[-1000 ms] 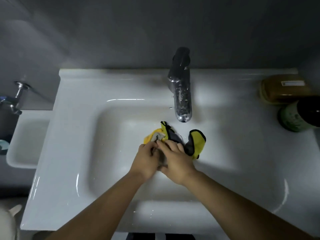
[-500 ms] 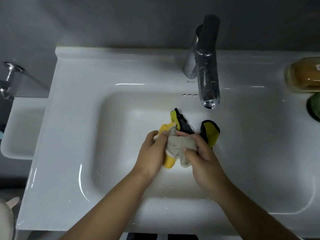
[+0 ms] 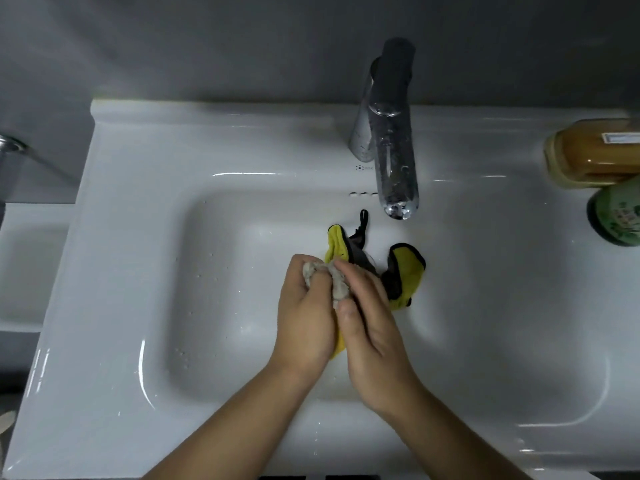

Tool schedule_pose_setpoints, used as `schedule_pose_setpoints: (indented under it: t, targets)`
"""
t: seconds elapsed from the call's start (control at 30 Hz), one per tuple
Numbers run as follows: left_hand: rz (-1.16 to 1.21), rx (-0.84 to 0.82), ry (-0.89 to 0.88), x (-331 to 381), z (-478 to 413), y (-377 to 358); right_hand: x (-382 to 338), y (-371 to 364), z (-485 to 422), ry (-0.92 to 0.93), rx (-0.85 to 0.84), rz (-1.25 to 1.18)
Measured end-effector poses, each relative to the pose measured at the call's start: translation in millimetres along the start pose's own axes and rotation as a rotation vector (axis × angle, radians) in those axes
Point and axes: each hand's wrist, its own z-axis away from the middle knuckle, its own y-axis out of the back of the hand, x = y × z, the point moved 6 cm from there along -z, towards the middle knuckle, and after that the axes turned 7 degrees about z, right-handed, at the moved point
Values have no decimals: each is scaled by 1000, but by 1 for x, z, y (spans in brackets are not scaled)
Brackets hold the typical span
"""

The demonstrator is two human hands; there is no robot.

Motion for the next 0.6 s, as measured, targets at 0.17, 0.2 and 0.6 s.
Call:
schedule_pose_setpoints:
  t: [0.17, 0.2, 0.6]
  targets:
    - [-117, -99, -76, 2, 15, -14, 6, 7, -5, 3, 154, 8]
    - [-114, -102, -71, 2, 15, -14, 7, 7, -8, -1, 157, 6]
    - [-189, -19, -217, -1, -2, -8, 12, -3, -36, -297, 163, -193]
